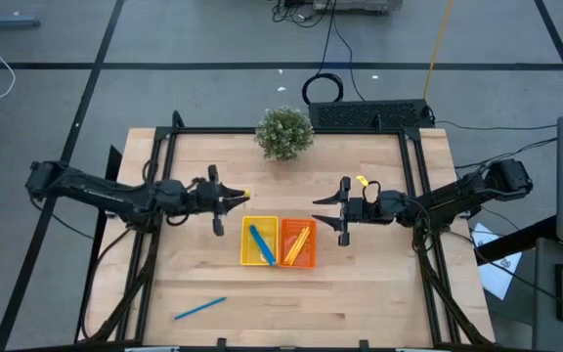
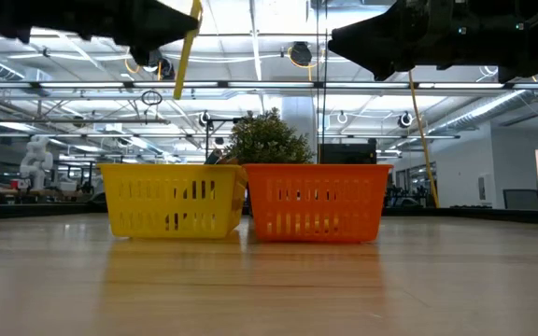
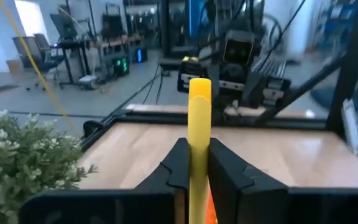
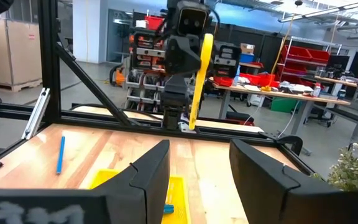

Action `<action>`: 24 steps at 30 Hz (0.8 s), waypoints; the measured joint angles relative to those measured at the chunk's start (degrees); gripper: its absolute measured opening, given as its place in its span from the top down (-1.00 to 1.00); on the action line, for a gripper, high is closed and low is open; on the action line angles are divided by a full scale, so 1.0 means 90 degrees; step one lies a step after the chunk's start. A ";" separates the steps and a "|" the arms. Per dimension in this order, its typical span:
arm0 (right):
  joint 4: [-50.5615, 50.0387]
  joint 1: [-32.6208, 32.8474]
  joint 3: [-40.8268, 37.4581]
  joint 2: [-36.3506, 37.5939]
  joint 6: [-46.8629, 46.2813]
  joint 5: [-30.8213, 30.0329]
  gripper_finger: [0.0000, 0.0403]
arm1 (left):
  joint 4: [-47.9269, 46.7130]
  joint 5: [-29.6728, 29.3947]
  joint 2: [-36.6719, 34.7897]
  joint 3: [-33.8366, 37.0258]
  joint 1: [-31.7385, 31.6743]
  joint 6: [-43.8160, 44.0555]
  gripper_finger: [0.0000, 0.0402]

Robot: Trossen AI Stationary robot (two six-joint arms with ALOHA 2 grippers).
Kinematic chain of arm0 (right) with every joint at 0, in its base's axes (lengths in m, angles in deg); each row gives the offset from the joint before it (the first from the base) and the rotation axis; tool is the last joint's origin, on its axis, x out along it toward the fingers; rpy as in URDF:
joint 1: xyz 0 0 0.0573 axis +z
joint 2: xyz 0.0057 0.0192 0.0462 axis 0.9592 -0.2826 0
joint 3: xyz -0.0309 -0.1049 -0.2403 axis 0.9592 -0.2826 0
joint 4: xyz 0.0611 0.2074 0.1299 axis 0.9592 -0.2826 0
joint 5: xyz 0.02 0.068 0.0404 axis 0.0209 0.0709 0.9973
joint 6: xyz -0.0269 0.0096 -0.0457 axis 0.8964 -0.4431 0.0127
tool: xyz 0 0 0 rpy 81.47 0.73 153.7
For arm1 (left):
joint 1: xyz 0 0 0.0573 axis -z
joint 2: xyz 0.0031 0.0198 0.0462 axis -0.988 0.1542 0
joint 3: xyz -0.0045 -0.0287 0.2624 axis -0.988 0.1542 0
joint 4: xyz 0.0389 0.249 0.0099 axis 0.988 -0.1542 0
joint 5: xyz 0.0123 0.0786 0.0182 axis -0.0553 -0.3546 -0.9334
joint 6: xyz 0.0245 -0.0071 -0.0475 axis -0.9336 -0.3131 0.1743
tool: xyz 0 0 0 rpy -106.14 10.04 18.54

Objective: Sort pens & pencils
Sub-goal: Put the yellow pen into the orange bin

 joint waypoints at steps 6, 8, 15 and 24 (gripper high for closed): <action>-0.0030 0.0000 0.0000 0.0000 -0.0001 -0.0001 0.23 | 0.1527 0.0333 -0.0030 0.0837 -0.0073 0.0058 0.84; -0.0030 -0.0001 0.0000 0.0000 0.0007 -0.0001 0.23 | 0.1561 0.0333 -0.0070 0.0896 -0.0058 0.0076 0.84; -0.0077 -0.0001 0.0000 0.0000 -0.0017 -0.0001 0.23 | 0.1684 0.0339 -0.0068 0.0885 -0.0049 0.0090 0.84; -0.0366 -0.0030 0.0000 -0.0058 -0.0361 0.0001 0.23 | 0.2069 0.0343 0.0306 0.0845 -0.0117 0.0326 0.84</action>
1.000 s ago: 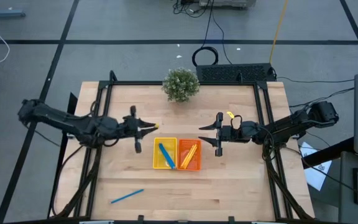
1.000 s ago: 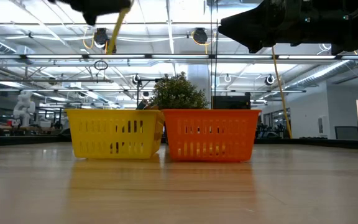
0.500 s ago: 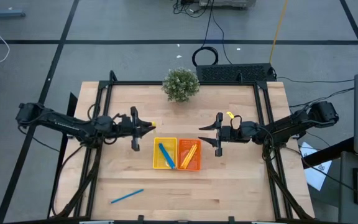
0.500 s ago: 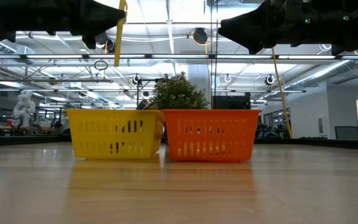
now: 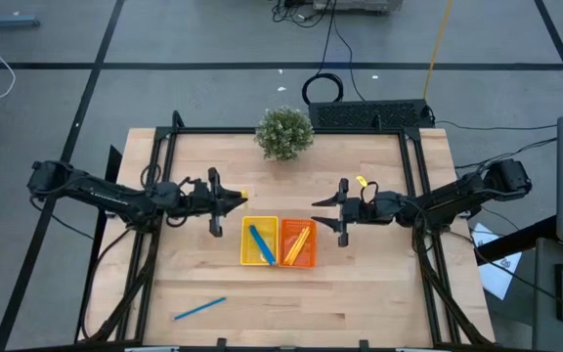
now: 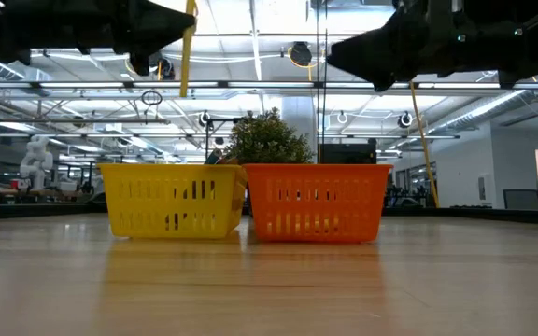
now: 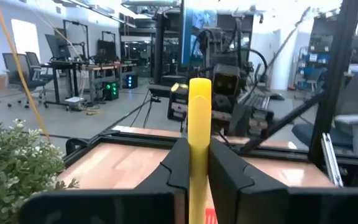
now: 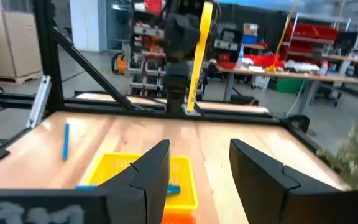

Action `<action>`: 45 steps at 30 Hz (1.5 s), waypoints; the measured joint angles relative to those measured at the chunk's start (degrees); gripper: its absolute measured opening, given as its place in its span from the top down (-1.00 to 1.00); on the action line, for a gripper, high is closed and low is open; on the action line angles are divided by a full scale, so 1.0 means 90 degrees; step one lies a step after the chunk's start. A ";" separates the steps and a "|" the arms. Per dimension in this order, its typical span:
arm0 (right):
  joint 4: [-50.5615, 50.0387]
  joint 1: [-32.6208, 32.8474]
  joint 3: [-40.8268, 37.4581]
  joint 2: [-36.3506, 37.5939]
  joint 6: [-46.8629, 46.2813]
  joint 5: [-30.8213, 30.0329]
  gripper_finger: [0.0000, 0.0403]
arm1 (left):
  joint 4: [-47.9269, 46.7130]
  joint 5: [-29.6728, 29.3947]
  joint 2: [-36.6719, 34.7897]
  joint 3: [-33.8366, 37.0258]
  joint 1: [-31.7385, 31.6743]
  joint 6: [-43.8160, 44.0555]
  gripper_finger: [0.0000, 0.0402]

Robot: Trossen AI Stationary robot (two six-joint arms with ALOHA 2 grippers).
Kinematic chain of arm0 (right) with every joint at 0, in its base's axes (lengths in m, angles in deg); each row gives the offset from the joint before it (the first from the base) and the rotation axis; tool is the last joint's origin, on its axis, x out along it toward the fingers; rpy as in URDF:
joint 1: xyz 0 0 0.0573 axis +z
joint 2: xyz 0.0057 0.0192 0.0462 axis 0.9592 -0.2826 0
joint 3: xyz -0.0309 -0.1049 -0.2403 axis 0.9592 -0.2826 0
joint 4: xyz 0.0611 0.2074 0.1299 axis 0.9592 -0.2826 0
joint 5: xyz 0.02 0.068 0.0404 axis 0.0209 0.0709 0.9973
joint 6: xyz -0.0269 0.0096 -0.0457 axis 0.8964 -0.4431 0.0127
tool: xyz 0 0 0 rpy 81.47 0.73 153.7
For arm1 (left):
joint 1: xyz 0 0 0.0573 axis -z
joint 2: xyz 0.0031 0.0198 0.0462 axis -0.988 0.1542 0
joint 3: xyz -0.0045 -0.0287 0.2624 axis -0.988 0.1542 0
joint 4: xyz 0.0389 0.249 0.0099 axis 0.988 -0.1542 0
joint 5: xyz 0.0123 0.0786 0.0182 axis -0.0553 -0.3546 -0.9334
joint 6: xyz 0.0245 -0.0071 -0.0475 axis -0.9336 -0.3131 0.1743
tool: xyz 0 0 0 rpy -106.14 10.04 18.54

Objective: Sort pens & pencils
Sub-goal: Put the yellow pen into the orange bin

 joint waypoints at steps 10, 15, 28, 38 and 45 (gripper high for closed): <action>0.0081 -0.0341 0.0889 -0.1672 -0.0108 -0.0002 0.23 | 0.1007 0.0119 0.2216 -0.0834 -0.0250 -0.0037 0.84; 0.0100 -0.0389 0.1540 -0.2243 -0.0089 0.0035 0.23 | 0.1051 0.0442 0.2837 -0.1353 -0.0197 -0.0207 0.84; 0.0682 -0.0386 0.1732 -0.2500 -0.0694 0.0457 0.23 | 0.1495 0.0487 0.2902 -0.1466 -0.0099 -0.0316 0.84; 0.0674 -0.0417 0.1736 -0.2505 -0.0974 0.0630 0.23 | 0.1832 0.0794 0.2902 -0.1461 -0.0104 -0.0306 0.84; 0.0636 -0.0469 0.1739 -0.2501 -0.1062 0.0605 0.23 | 0.1952 0.0868 0.2902 -0.1476 -0.0104 -0.0284 0.84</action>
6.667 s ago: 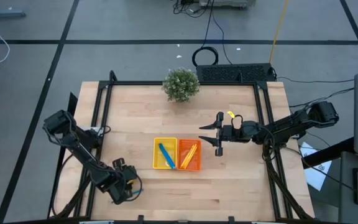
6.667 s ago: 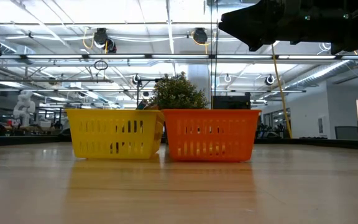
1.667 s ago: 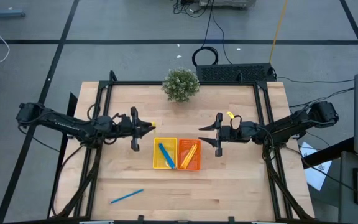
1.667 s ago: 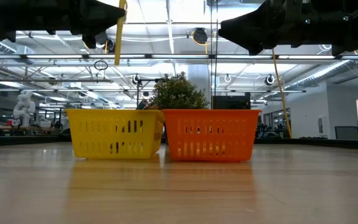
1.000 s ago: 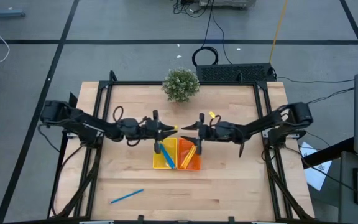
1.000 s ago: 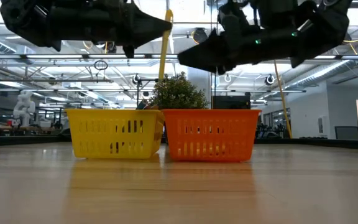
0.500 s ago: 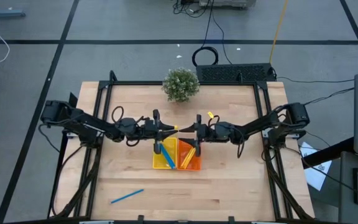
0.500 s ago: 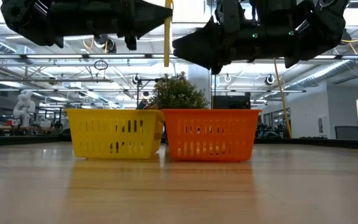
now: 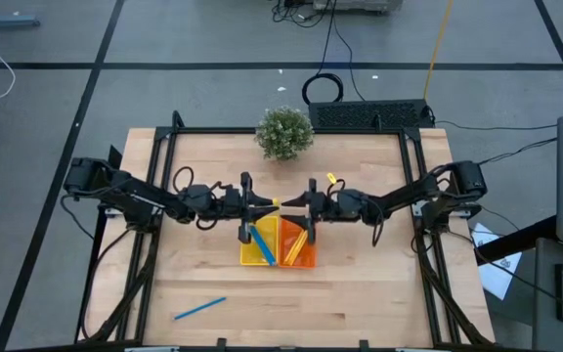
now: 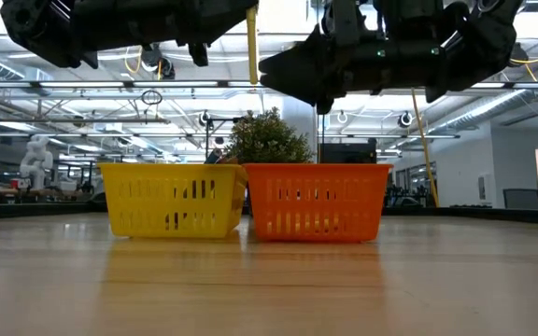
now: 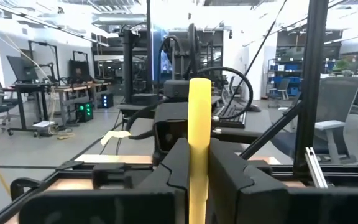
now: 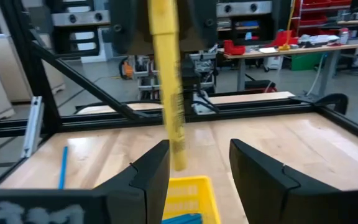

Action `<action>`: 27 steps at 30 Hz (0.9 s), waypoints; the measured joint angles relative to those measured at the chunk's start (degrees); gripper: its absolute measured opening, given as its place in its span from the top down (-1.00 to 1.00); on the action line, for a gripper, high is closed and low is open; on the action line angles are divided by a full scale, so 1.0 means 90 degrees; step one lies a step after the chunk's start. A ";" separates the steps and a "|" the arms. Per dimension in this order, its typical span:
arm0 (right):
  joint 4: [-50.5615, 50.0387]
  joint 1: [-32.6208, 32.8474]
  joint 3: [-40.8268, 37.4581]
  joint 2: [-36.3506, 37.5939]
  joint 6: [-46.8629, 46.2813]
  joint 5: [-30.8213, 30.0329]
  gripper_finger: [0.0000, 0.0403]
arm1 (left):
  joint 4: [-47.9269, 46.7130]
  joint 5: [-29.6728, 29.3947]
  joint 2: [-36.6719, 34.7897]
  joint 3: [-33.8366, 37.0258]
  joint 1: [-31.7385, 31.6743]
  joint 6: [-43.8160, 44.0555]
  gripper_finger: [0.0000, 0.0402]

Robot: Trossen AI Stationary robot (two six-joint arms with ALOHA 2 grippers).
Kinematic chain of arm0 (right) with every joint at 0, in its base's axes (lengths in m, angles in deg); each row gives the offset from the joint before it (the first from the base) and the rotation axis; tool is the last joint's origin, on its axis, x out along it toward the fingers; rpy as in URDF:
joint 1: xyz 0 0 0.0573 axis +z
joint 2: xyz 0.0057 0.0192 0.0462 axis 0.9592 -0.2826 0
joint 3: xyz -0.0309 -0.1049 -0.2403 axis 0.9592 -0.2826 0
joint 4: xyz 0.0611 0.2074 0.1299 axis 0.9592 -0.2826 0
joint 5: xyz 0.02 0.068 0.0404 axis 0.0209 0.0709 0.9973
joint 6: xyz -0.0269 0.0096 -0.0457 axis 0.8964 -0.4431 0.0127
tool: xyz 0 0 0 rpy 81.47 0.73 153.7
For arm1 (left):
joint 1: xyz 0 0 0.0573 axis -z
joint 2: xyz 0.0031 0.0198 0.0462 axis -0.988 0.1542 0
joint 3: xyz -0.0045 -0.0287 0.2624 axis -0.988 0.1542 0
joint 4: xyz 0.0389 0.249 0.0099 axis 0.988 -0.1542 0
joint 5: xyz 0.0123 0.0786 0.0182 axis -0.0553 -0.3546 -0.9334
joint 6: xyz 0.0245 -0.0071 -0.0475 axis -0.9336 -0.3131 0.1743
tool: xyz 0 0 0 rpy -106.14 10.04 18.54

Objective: Sort pens & pencils
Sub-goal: Put the yellow pen into the orange bin

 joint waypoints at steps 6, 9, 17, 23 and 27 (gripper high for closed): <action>-0.0003 -0.0030 0.0000 -0.0002 -0.0099 0.0004 0.23 | 0.0081 -0.0036 0.0000 -0.0005 -0.0049 0.0003 0.84; -0.0002 -0.0029 0.0000 -0.0002 -0.0152 0.0001 0.23 | 0.0130 -0.0097 0.0002 -0.0005 -0.0061 -0.0019 0.84; -0.0012 -0.0026 0.0000 -0.0001 -0.0148 0.0012 0.23 | 0.0520 -0.0055 0.0902 -0.0513 -0.0061 -0.0029 0.84; -0.0111 -0.0026 0.0000 -0.0002 -0.0023 0.0022 0.23 | 0.0538 -0.0101 0.1168 -0.0708 -0.0061 -0.0087 0.84; -0.0220 -0.0024 0.0000 -0.0002 0.0074 0.0022 0.23 | 0.0437 -0.0178 0.1014 -0.0612 -0.0061 -0.0092 0.84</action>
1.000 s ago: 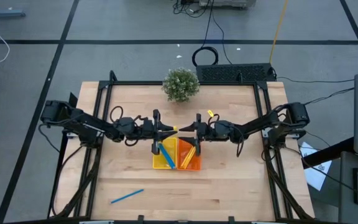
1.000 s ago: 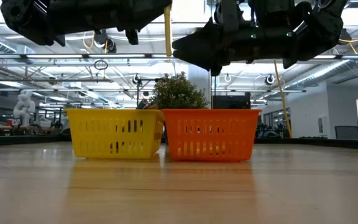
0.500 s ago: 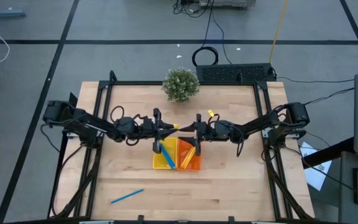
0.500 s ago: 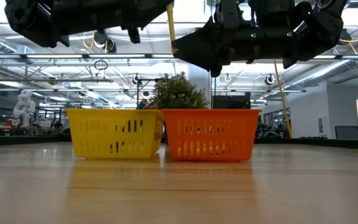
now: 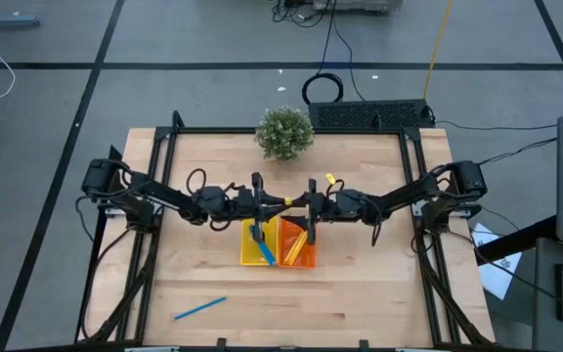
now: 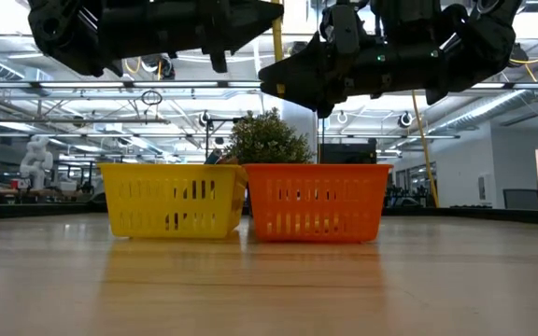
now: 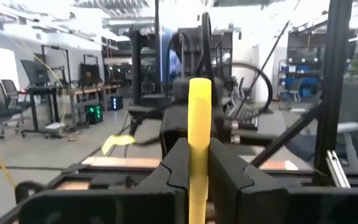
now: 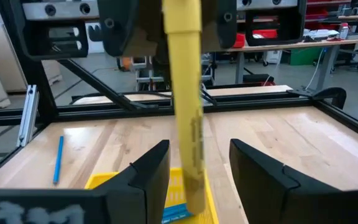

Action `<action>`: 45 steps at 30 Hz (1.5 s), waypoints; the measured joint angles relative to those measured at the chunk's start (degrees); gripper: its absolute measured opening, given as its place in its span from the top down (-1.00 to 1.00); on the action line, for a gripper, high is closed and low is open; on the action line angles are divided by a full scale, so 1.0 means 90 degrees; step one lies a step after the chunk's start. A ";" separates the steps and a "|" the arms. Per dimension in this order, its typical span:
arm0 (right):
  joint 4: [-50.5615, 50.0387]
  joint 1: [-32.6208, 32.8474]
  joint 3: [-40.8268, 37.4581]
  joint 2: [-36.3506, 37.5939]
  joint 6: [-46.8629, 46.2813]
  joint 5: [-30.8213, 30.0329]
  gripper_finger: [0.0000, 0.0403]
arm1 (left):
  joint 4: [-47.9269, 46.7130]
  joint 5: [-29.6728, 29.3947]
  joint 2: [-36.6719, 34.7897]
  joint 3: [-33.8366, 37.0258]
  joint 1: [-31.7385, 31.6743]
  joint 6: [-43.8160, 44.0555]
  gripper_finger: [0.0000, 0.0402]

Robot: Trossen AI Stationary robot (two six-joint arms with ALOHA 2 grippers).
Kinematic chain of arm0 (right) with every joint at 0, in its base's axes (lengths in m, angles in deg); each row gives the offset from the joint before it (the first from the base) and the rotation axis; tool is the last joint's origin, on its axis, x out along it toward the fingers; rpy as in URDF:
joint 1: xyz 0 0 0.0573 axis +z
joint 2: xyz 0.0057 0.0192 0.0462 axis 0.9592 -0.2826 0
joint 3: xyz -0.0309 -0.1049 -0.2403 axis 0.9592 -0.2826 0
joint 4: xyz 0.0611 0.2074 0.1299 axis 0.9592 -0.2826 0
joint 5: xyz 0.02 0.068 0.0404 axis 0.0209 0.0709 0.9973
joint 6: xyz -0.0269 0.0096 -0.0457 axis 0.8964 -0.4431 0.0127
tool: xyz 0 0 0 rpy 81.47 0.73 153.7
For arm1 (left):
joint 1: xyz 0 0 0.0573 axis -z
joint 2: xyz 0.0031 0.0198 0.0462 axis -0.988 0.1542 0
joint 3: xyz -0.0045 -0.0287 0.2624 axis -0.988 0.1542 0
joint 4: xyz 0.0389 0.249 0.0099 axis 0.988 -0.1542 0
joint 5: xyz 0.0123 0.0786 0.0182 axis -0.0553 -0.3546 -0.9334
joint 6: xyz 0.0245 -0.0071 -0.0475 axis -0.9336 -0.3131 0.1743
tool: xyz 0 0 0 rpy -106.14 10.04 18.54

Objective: Sort pens & pencils
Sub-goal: Put the yellow pen into the orange bin

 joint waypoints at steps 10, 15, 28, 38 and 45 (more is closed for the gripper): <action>0.0067 0.0000 0.0000 0.0000 0.0014 0.0002 0.39 | -0.0519 -0.0231 -0.0338 0.0069 0.0024 -0.0121 0.84; 0.0061 0.0000 0.0000 0.0000 0.0014 0.0002 0.65 | -0.0567 -0.0241 -0.0334 0.0068 0.0024 -0.0150 0.84; -0.0146 0.0000 -0.0005 0.0067 -0.0006 0.0010 0.90 | -0.0953 -0.0228 -0.0374 0.0068 -0.0032 -0.0040 0.48; -0.1545 0.0000 -0.0152 0.1201 0.0107 -0.0017 0.90 | -0.4213 -0.0211 -0.2439 0.0081 -0.0219 0.0381 -0.11; -0.1339 -0.0005 -0.0887 0.1878 0.0223 -0.0054 0.90 | -0.4601 -0.0719 -0.4184 0.0960 0.0020 0.0251 -0.20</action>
